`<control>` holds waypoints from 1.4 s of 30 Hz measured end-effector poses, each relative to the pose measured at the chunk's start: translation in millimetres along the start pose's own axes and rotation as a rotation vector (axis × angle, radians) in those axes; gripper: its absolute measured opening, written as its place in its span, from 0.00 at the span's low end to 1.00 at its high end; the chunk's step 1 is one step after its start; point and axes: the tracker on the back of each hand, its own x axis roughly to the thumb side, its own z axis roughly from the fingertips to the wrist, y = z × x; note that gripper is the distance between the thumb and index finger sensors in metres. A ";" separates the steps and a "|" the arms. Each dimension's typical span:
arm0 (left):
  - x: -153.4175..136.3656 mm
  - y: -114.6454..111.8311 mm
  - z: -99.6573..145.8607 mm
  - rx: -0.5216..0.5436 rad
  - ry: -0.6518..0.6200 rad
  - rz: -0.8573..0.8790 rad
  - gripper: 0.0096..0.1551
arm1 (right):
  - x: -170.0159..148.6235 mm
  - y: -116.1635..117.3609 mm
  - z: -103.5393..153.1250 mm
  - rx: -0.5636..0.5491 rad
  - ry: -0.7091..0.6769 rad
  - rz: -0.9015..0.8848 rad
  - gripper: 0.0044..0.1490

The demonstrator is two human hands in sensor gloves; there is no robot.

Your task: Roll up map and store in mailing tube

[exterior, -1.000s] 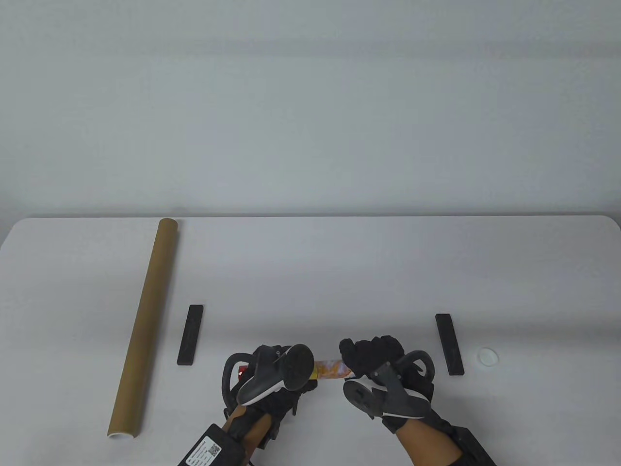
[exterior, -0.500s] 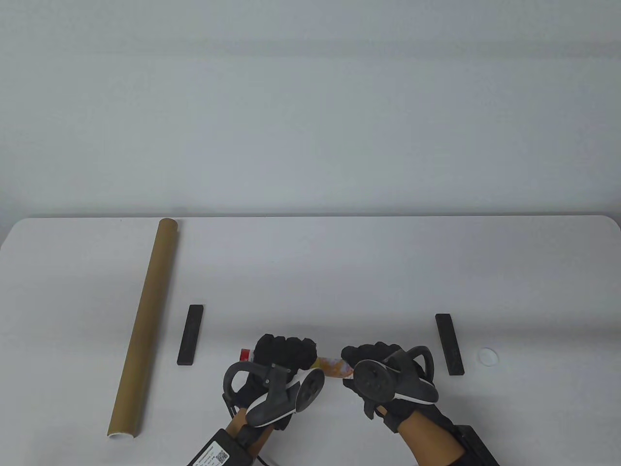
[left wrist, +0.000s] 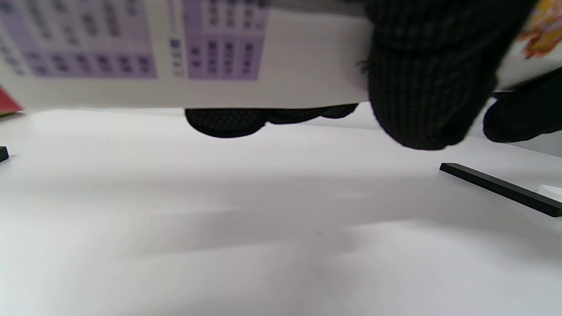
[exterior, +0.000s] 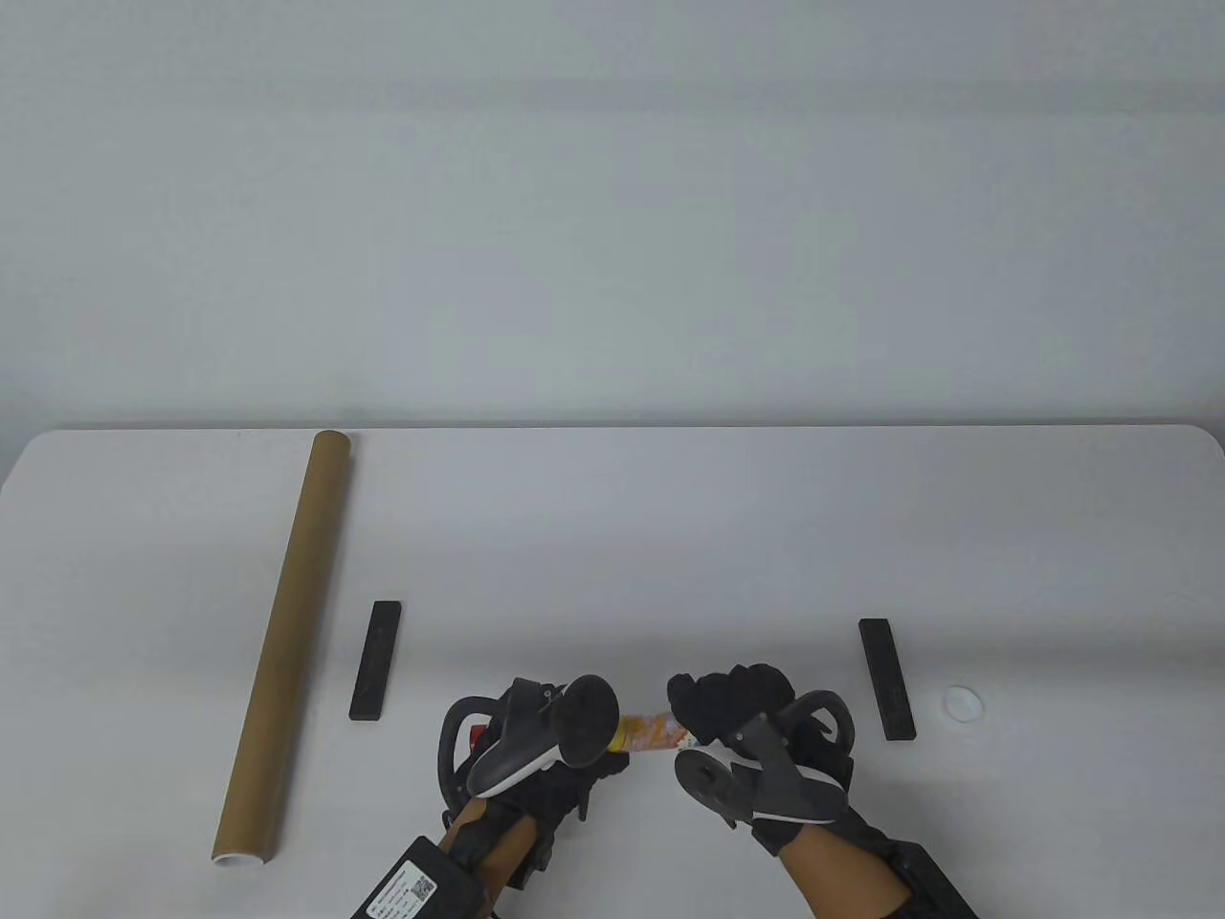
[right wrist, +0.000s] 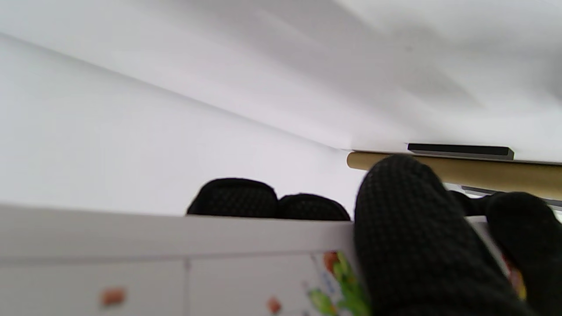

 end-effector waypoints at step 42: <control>-3.6 -0.2 4.1 0.187 -0.021 -0.200 0.40 | -23.8 18.4 -3.4 0.151 0.068 -0.295 0.36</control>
